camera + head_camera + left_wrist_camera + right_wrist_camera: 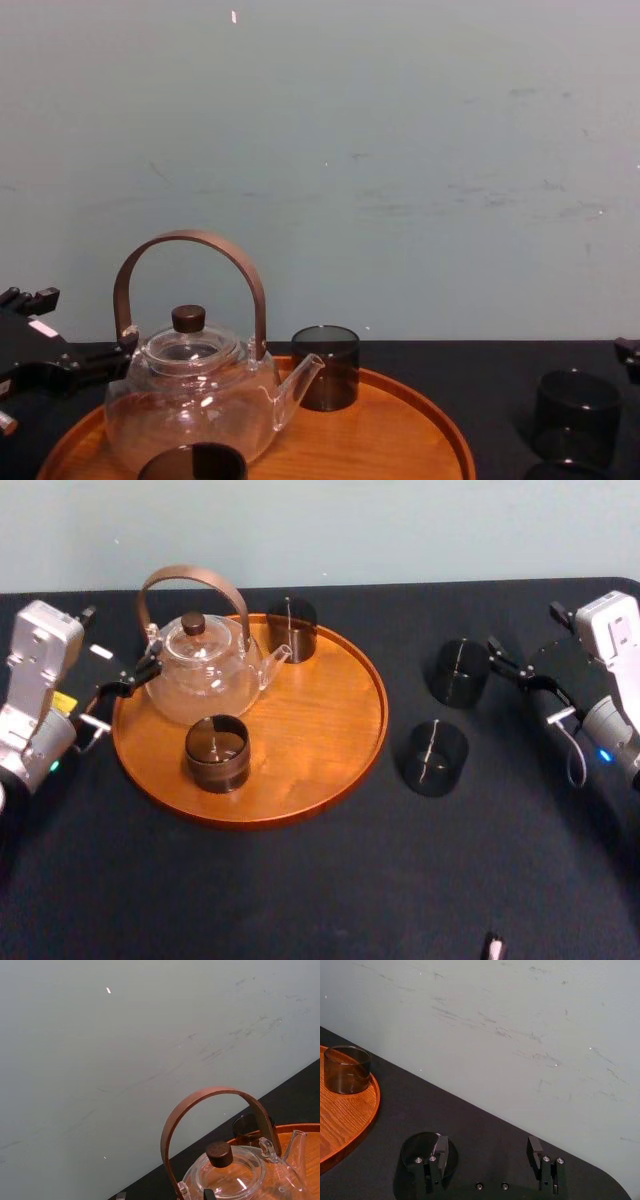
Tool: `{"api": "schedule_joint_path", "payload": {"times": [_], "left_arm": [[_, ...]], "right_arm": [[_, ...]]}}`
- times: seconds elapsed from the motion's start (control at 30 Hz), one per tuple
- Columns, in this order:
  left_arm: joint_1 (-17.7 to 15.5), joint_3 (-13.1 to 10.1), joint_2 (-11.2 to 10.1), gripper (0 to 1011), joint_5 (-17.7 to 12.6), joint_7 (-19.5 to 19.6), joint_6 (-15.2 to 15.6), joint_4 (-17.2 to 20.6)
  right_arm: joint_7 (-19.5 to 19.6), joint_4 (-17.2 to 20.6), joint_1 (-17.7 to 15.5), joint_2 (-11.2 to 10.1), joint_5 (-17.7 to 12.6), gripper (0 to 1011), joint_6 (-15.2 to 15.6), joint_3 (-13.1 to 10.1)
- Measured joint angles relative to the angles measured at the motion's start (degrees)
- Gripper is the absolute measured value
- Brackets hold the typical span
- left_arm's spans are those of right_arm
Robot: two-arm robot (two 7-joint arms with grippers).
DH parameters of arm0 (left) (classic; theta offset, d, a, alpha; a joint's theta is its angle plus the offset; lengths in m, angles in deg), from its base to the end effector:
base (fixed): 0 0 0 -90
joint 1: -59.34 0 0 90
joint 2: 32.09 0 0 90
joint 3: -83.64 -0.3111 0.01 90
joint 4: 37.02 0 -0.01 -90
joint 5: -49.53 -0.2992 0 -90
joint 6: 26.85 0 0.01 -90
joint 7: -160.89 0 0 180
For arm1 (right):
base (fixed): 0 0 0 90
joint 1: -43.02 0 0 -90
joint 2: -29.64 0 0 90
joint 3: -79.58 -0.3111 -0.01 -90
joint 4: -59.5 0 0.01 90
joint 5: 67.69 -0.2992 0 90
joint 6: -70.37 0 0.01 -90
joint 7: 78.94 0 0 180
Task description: Pick up the glass from the table and place it on the tray.
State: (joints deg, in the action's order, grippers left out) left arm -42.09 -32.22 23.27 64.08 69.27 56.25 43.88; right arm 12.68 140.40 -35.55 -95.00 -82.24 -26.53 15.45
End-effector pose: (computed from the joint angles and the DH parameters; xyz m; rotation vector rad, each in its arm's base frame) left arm 0.3524 0.0972 -0.3175 0.3045 -0.2849 1.2480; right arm 0.3524 -0.0971 -0.3175 -0.3045 -0.2848 -1.2479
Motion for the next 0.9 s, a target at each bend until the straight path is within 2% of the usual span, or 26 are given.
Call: {"api": "schedule_joint_path", "payload": {"times": [0.9], "left_arm": [[0.0, 0.0, 0.0, 1001, 0.0, 0.0, 0.0, 0.0]], "right_arm": [[0.0, 0.0, 0.0, 0.0, 0.0, 1002, 0.0, 0.0]]}}
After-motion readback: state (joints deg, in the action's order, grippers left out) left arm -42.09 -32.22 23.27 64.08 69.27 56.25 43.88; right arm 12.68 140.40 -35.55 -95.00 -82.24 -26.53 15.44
